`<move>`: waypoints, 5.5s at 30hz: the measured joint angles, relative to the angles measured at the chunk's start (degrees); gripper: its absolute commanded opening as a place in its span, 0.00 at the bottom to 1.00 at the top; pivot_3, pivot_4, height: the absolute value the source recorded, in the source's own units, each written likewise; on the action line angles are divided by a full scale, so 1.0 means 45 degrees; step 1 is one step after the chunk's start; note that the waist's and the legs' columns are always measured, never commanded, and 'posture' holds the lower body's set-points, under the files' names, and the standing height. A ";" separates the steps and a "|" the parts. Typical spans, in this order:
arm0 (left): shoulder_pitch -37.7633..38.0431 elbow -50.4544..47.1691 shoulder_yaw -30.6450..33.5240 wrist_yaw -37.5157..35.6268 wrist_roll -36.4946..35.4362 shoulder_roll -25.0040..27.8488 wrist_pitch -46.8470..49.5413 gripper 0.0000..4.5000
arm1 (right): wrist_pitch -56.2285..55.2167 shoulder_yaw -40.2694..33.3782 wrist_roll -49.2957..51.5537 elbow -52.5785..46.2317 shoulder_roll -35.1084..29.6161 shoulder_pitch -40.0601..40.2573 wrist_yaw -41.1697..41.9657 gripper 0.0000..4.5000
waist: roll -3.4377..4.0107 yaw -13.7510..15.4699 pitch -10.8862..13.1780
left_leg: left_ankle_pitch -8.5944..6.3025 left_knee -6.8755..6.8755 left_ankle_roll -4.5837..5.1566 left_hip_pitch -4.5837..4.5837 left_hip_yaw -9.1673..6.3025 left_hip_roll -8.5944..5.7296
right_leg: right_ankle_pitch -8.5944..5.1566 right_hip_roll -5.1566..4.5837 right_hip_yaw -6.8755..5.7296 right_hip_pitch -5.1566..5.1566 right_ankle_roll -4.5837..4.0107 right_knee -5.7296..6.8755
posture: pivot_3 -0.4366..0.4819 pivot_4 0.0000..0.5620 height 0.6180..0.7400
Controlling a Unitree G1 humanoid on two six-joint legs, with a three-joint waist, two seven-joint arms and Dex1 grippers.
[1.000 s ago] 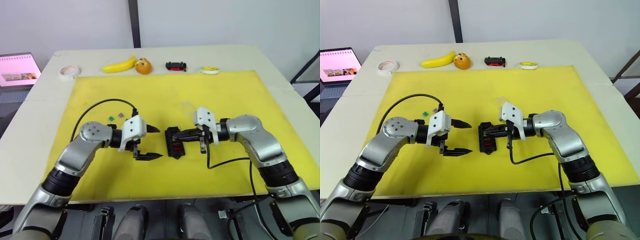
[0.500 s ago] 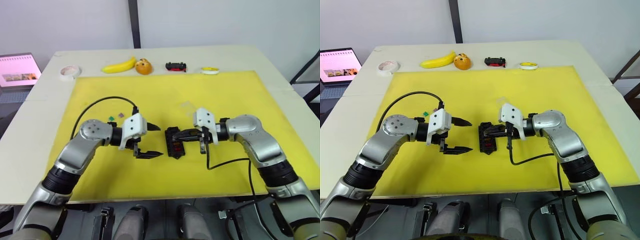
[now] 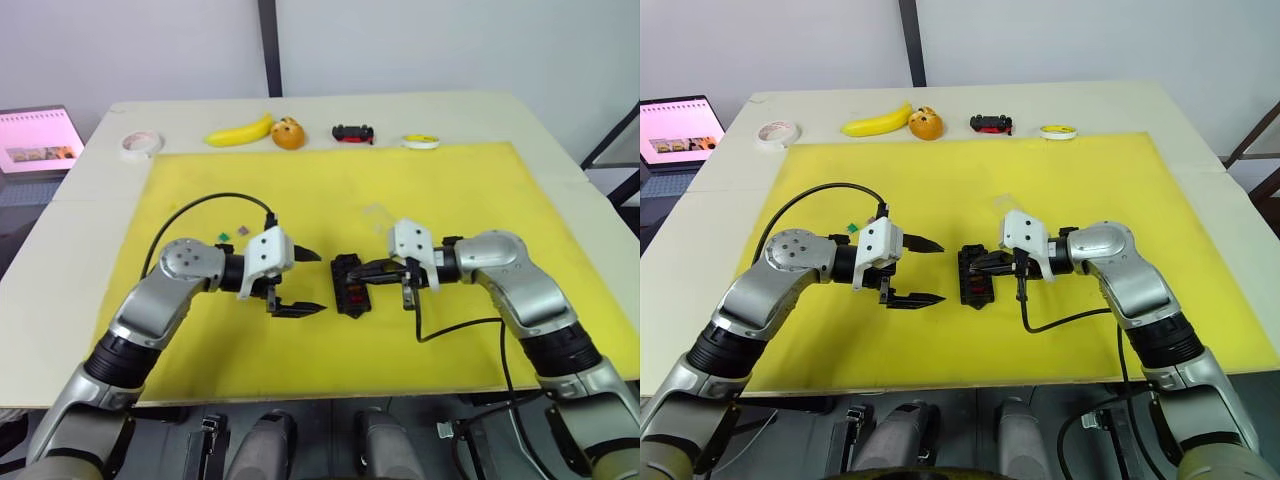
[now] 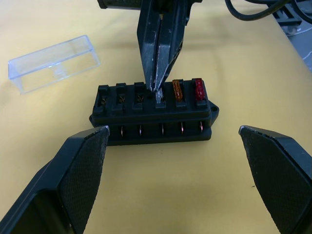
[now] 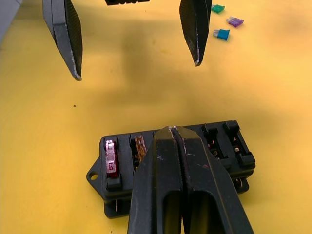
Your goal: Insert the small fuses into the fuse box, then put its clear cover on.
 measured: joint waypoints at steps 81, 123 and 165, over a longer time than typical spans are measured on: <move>0.2639 -0.1154 0.2430 0.1449 -0.1144 -0.0240 0.0815 1.00 | 0.4455 -0.4549 0.1892 -0.3172 -0.1504 0.1898 -0.2108 0.19 | 0.0005 0.0050 -0.0027 | -0.0076 -0.0047 0.0118 0.0163 -0.0016 0.0002 | -0.0001 -0.0015 -0.0004 0.0189 0.0001 -0.0089 | 0.48 0.27 1.00; -0.0831 0.6996 1.2226 1.1597 -1.0866 -0.0458 1.3913 1.00 | 0.5461 -0.1663 0.3470 -0.5500 0.0880 0.0730 -0.5931 0.99 | -0.0006 -0.0029 -0.0020 | -0.0036 -0.0044 0.0038 0.0142 0.0014 -0.0005 | -0.0002 -0.0017 0.0009 0.0119 0.0003 -0.0047 | 0.48 0.27 1.00; -0.2654 1.1159 1.0954 0.8774 -0.7810 -0.1611 1.1092 1.00 | 0.5534 -0.1900 0.2898 -0.6183 0.0294 0.1813 -0.6658 0.99 | 0.0005 0.0335 -0.0037 | -0.0050 -0.0038 0.0066 0.0183 -0.0034 -0.0035 | -0.0002 -0.0031 -0.0020 0.0202 0.0004 -0.0047 | 0.48 0.27 1.00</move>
